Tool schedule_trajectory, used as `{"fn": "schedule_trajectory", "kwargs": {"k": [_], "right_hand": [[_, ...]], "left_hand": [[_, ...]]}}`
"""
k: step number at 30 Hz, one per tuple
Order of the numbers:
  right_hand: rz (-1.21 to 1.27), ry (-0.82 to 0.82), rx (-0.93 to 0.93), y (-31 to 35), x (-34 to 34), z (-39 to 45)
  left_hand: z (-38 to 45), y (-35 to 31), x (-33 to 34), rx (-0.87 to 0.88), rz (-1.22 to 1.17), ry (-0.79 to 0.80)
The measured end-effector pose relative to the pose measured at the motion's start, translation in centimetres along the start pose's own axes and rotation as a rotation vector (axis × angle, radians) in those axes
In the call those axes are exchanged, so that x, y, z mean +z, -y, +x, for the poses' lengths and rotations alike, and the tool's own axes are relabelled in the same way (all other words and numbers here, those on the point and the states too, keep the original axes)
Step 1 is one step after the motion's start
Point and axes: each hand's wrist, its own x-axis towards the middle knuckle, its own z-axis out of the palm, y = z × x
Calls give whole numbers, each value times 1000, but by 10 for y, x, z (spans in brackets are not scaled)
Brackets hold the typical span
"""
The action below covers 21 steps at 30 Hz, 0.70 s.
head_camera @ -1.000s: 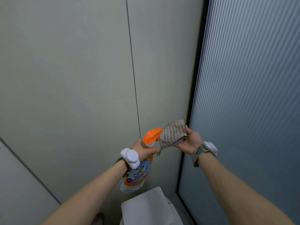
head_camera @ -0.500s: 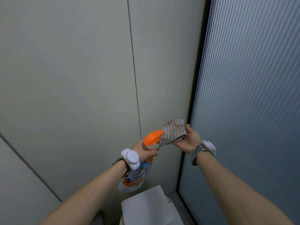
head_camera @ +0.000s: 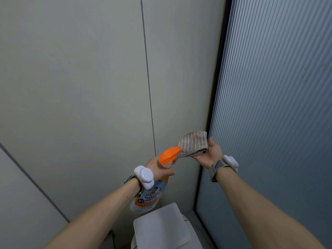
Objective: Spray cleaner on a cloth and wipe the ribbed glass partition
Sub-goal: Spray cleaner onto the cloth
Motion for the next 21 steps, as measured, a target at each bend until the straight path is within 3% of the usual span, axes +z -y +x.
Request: {"fn": "schedule_trajectory", "kwargs": {"k": [12,21], "right_hand": [[-64,-10,4,-5,-22,5],[-105,-203,74,-34,-93,9]], "left_hand": [[6,30,14,-19,-79,65],[5,100,66,-198,-356,37]]}}
